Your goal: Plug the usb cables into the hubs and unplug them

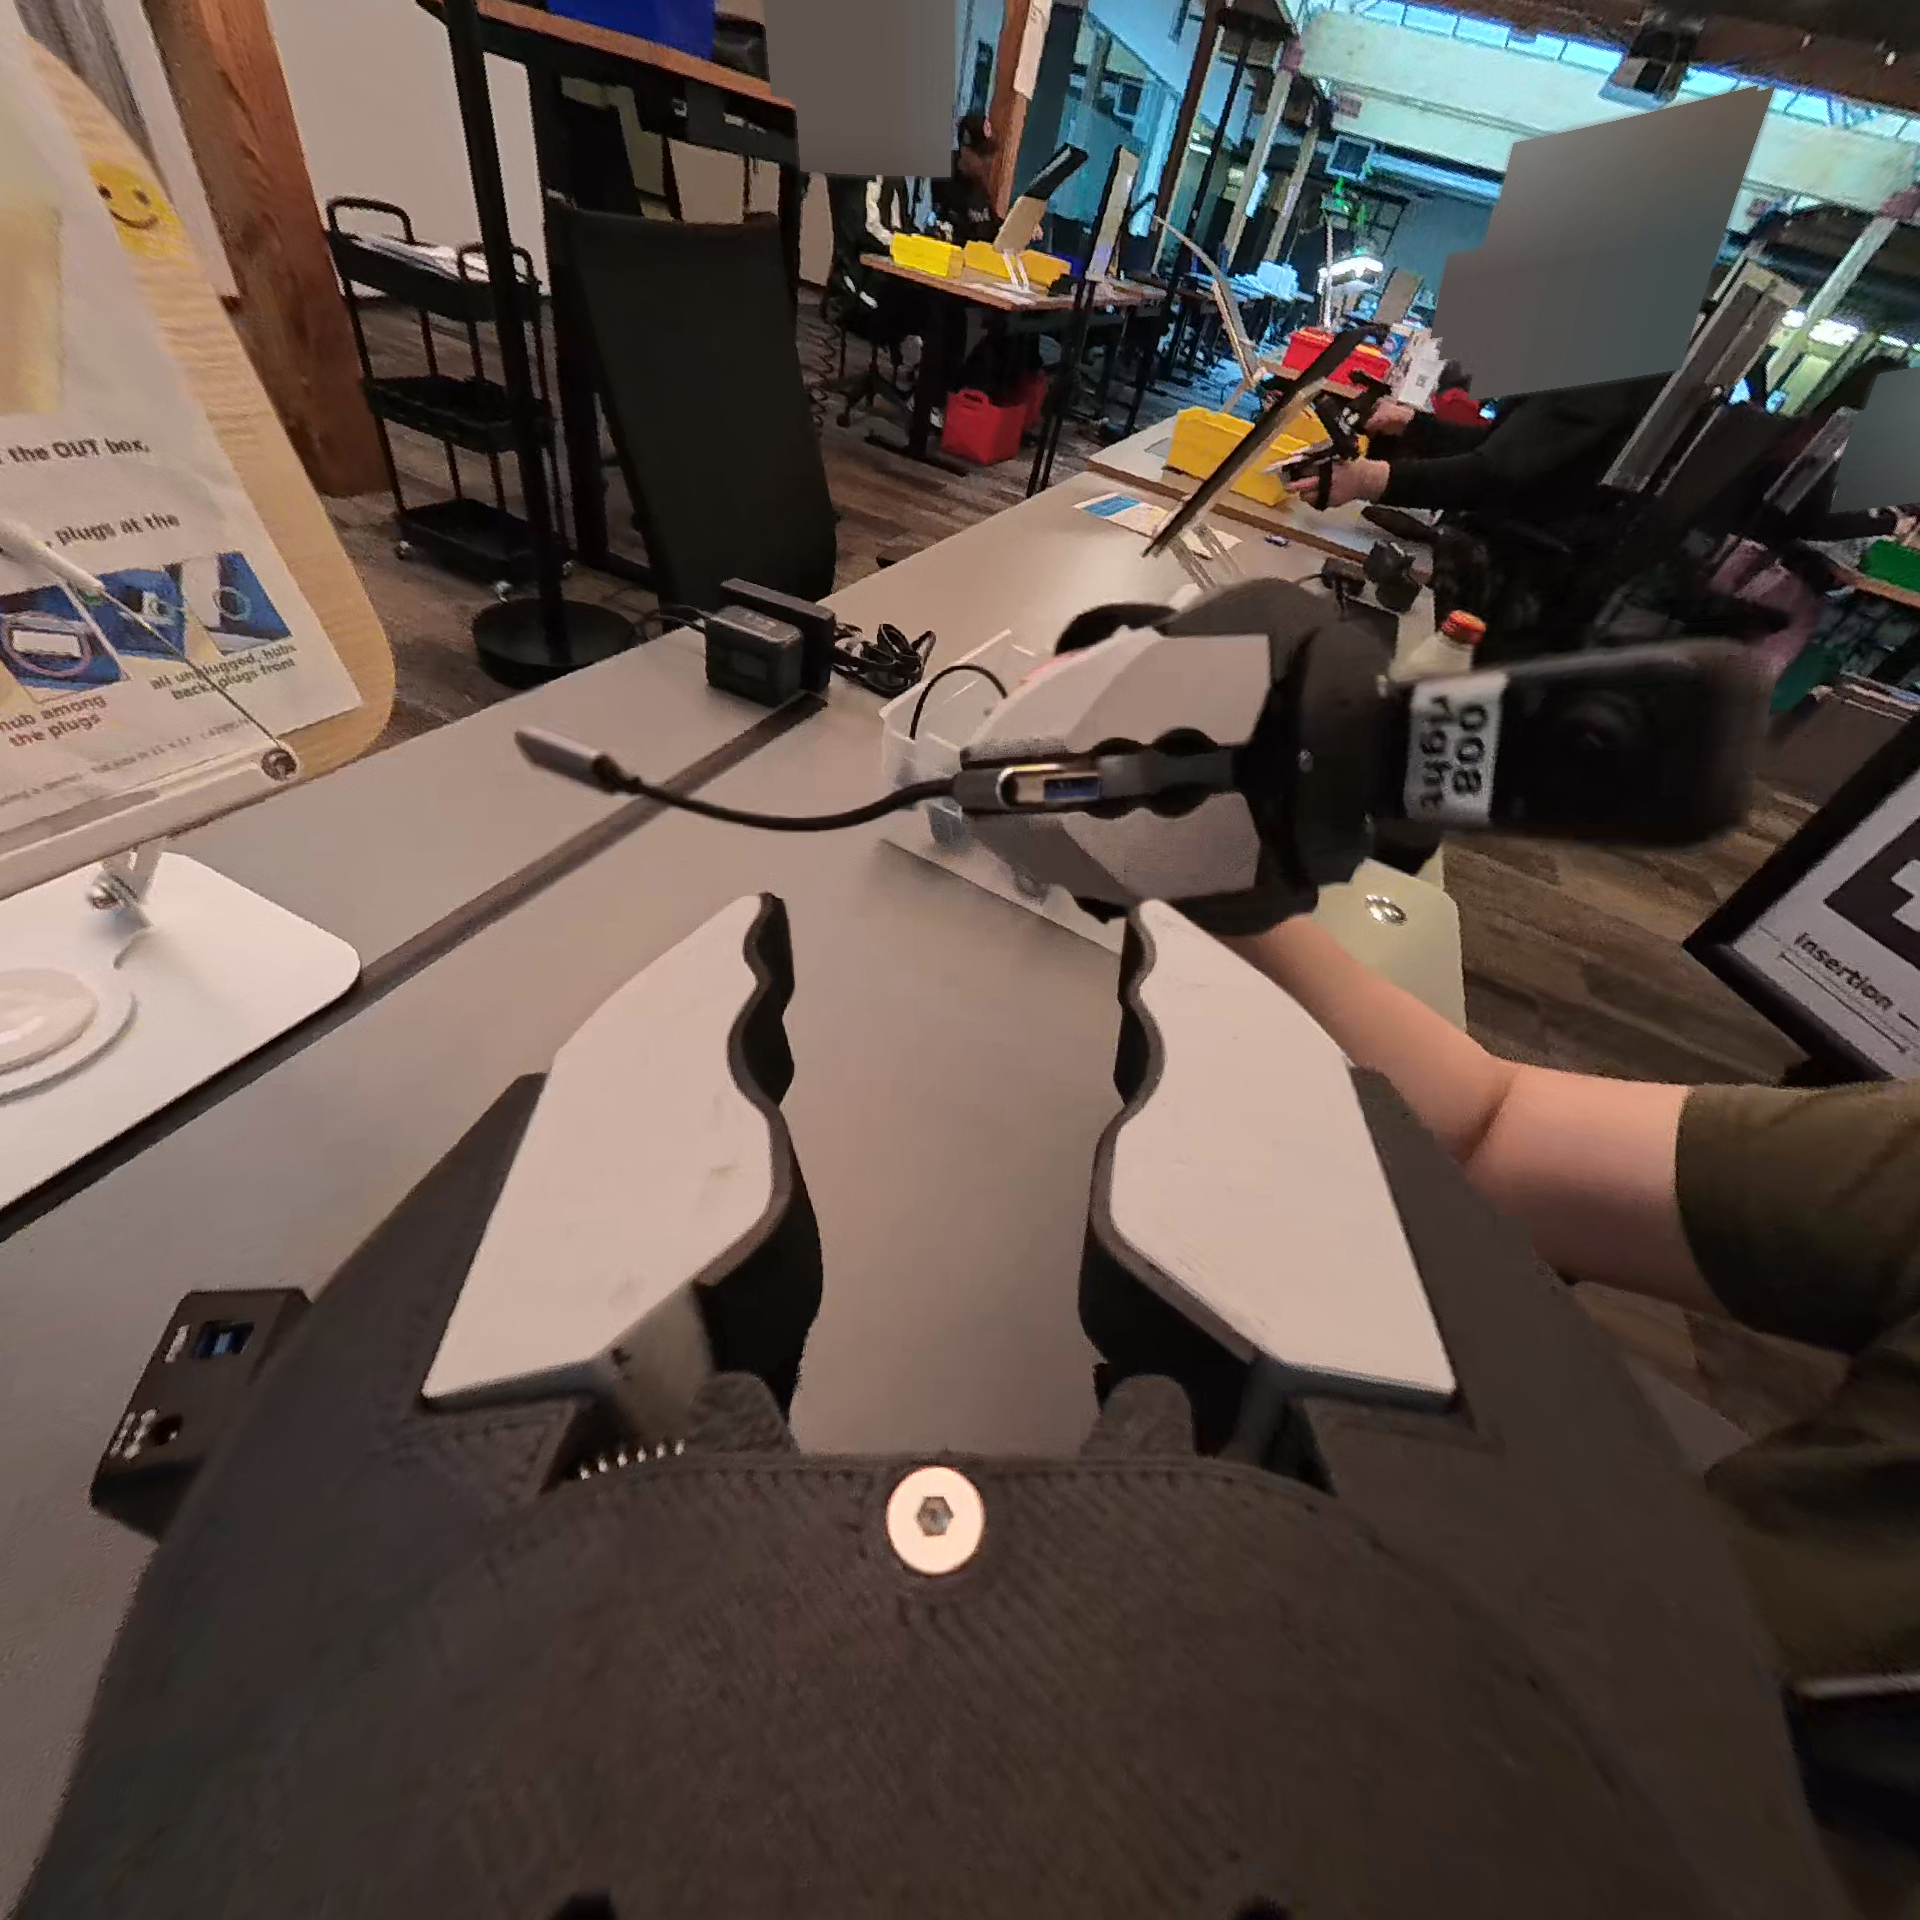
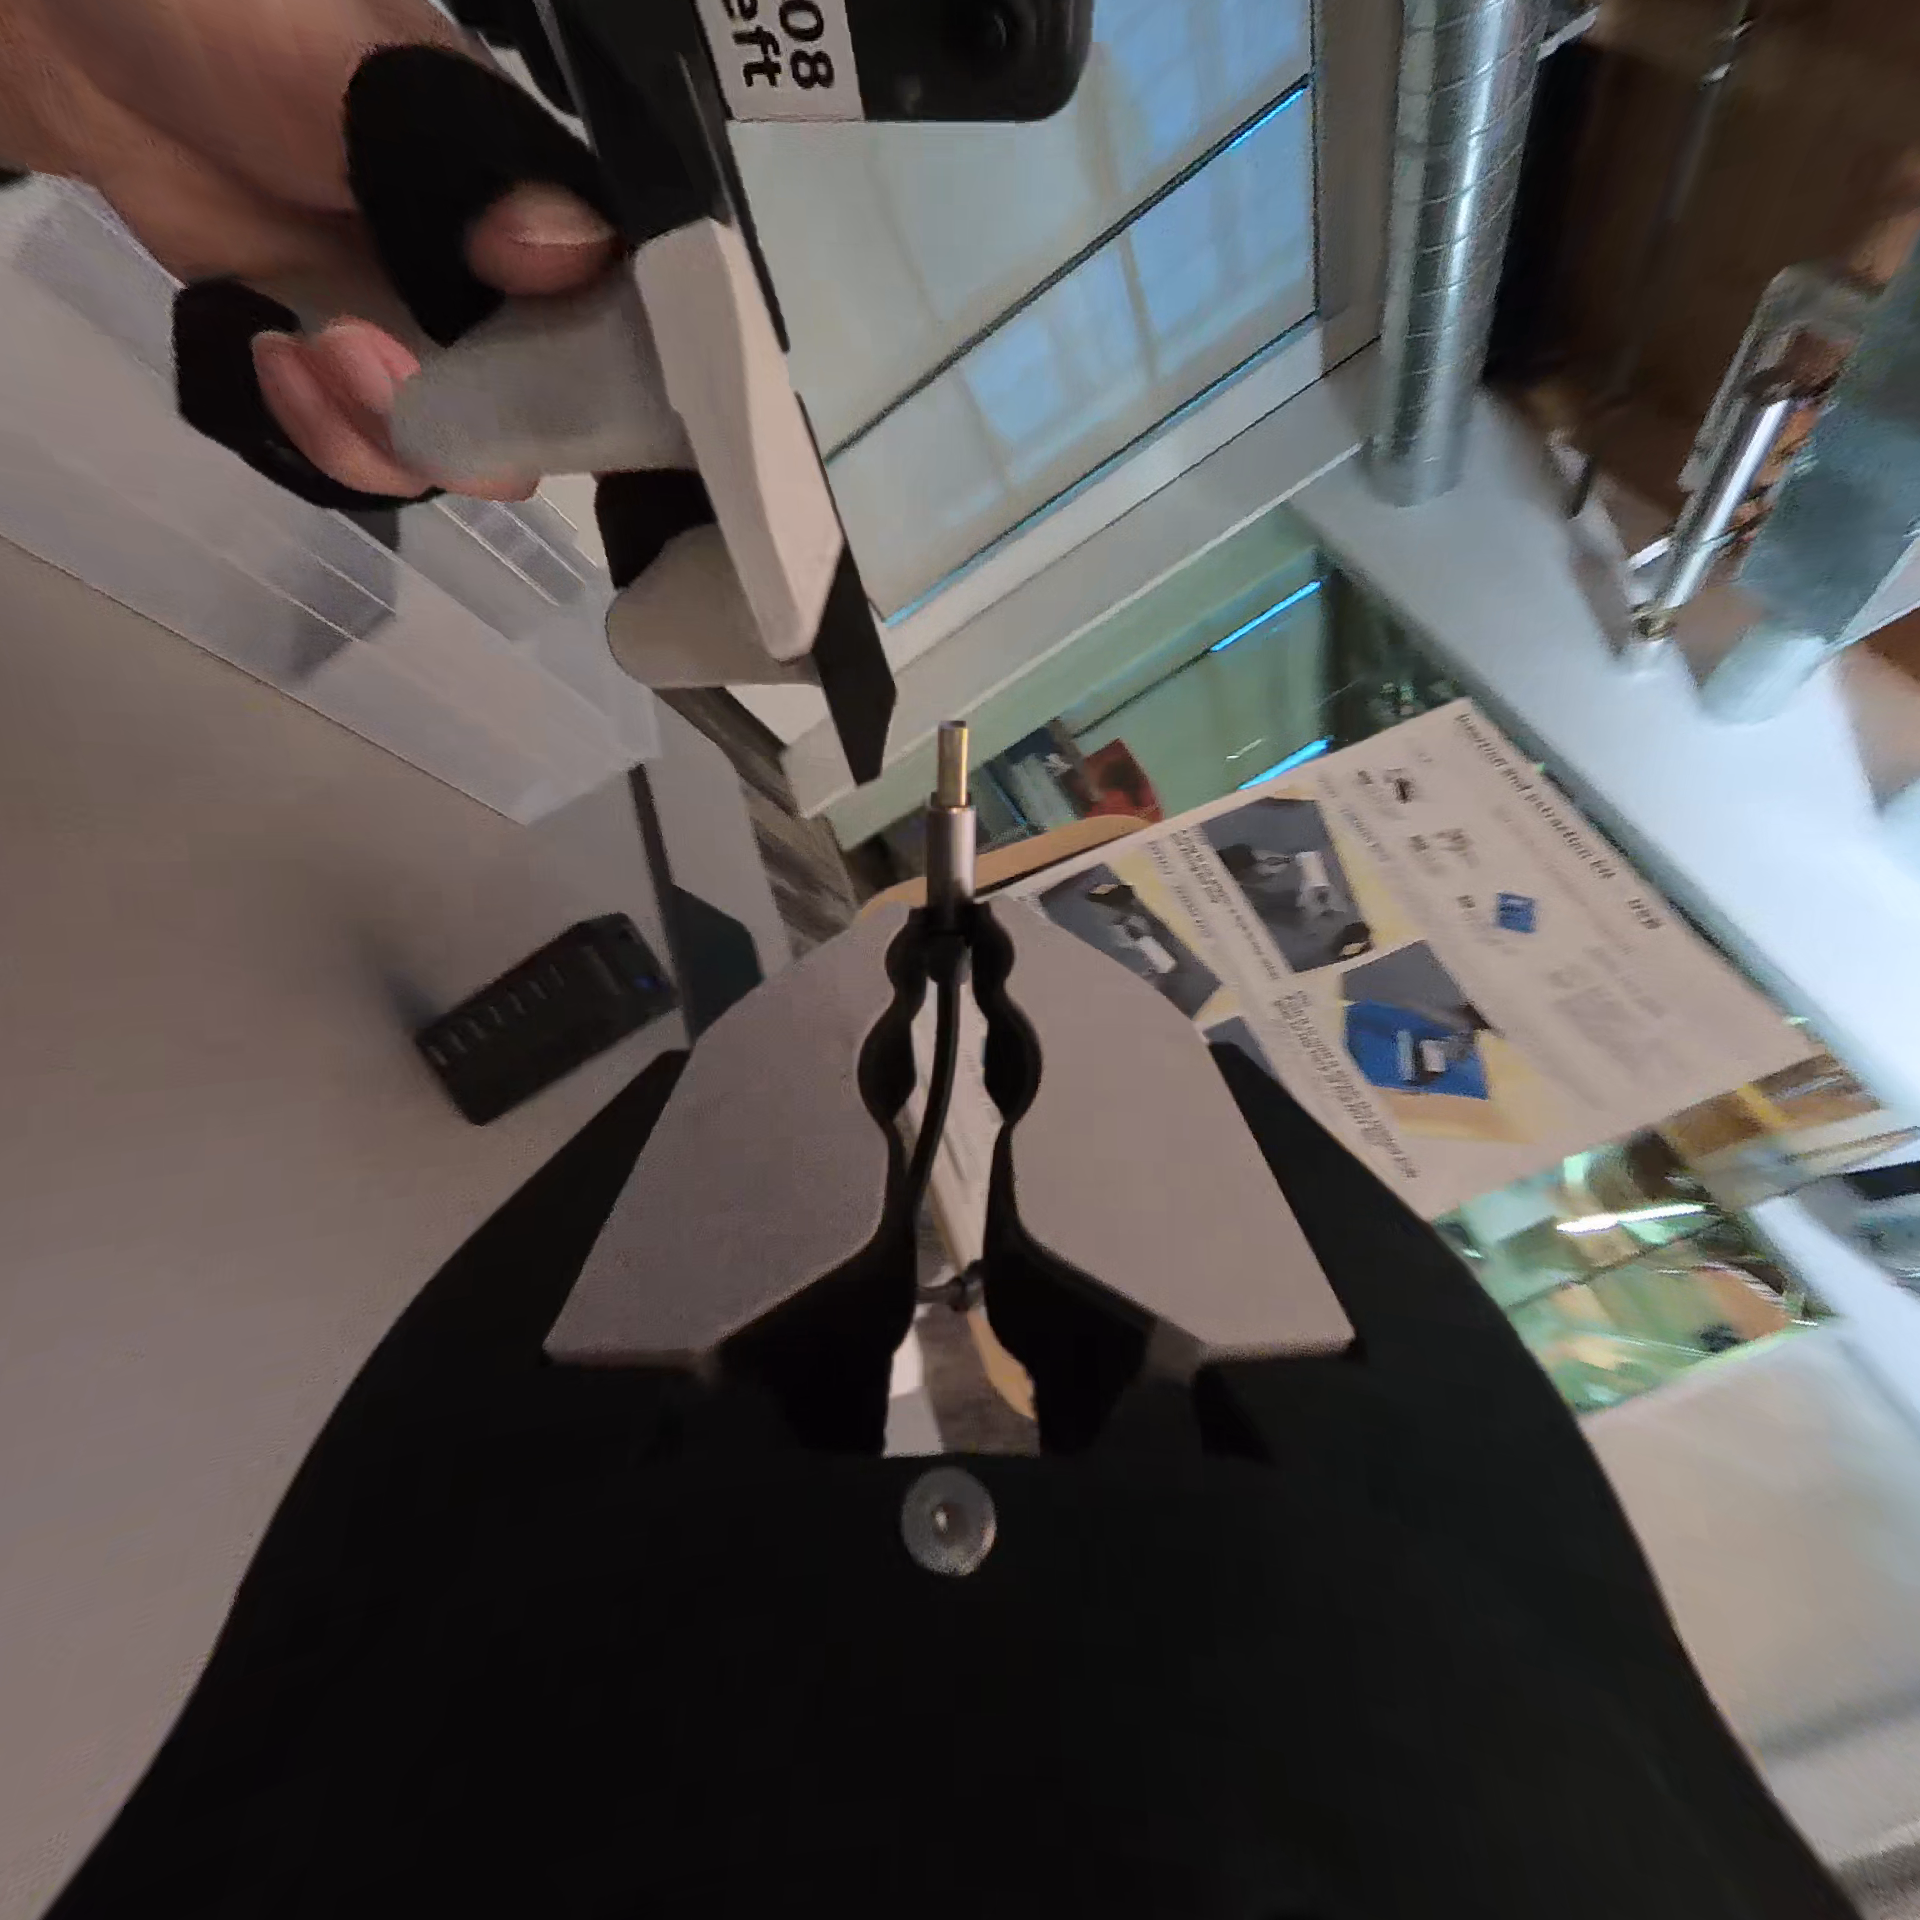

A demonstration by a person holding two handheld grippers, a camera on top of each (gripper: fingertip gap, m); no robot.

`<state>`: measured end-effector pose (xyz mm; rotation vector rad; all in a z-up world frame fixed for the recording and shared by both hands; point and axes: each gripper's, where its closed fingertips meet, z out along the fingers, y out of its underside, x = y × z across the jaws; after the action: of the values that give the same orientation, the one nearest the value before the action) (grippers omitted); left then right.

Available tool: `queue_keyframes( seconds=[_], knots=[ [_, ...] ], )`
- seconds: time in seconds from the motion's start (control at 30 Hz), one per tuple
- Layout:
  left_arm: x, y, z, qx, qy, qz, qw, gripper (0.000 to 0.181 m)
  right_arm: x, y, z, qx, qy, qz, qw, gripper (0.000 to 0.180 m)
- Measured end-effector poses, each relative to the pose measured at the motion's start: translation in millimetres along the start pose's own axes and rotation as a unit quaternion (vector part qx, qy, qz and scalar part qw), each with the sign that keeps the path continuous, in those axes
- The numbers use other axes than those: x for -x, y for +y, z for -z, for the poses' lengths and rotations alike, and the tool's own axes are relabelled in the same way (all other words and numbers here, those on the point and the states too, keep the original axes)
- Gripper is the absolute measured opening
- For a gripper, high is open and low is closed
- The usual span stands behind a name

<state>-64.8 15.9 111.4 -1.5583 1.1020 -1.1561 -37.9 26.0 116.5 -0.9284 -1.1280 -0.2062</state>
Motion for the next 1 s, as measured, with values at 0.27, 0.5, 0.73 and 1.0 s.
queue_keyframes(
  seconds=[0.27, 0.5, 0.73, 1.0],
  knots=[
    [7, 0, -16, -0.007, -0.093, -0.096, 0.991, 0.047, 7, 1, -11, 0.06, 0.037, 0.102, 0.992, 0.008],
    [9, 5, -21, 0.001, -0.092, -0.118, 0.989, 0.017, 17, 6, -17, 0.083, 0.032, 0.145, 0.985, 0.008],
    [11, 8, -19, 0.015, -0.085, -0.113, 0.99, 0.017, 18, 5, -19, 0.082, 0.044, 0.163, 0.982, 0.008],
    [39, -3, 1, -0.006, -0.145, -0.14, 0.979, 0.017, 20, -2, -19, 0.036, 0.027, 0.095, 0.994, 0.009]
  ],
)
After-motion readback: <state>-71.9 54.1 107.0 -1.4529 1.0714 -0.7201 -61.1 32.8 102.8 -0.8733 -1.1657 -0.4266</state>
